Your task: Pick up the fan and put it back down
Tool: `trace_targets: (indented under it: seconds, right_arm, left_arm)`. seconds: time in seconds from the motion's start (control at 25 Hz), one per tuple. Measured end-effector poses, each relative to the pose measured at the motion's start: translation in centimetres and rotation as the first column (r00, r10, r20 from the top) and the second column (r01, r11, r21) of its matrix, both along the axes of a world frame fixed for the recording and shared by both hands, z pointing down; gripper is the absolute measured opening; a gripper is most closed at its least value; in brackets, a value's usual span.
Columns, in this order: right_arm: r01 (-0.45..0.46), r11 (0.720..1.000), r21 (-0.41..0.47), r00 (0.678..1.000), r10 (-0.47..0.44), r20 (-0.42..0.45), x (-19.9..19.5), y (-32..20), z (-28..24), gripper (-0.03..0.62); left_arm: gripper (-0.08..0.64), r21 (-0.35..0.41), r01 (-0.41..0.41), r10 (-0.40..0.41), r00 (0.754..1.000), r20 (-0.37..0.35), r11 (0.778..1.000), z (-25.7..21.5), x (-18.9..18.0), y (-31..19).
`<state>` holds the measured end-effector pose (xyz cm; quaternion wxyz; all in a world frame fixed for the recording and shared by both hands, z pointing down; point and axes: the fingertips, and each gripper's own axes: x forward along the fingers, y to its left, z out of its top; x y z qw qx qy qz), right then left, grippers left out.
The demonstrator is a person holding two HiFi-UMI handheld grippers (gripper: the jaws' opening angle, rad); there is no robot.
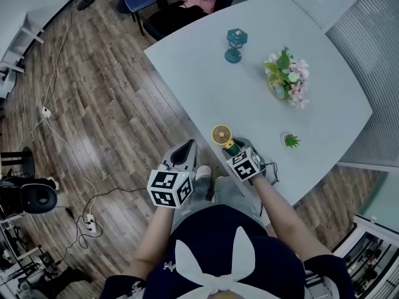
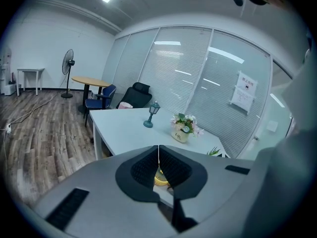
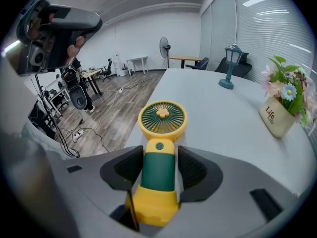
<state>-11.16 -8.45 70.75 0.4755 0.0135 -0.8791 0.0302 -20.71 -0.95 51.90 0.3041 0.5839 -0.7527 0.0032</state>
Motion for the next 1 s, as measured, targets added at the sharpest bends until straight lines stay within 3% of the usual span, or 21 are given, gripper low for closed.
trace_targets:
  seconds: [0.28,0.8,1.0]
  right_arm:
    - [-0.038,0.999,0.033,0.999,0.037,0.012,0.5,-0.3,-1.4,0.244]
    - [-0.162,0.987,0.018,0.969,0.156,0.193,0.7,0.4,-8.9,0.23]
    - [-0.193,0.981,0.034,0.948,0.178,0.264,0.7,0.5,-12.4,0.196]
  left_arm:
    - [0.023,0.013,0.004,-0.004,1.0,0.019,1.0,-0.8,-0.1,1.2]
    - [0.023,0.047,-0.019,0.016,0.998,0.056,0.999,-3.0,0.4,1.9]
    - [0.023,0.061,-0.035,0.031,0.998,0.063,0.998,-3.9,0.9,1.9]
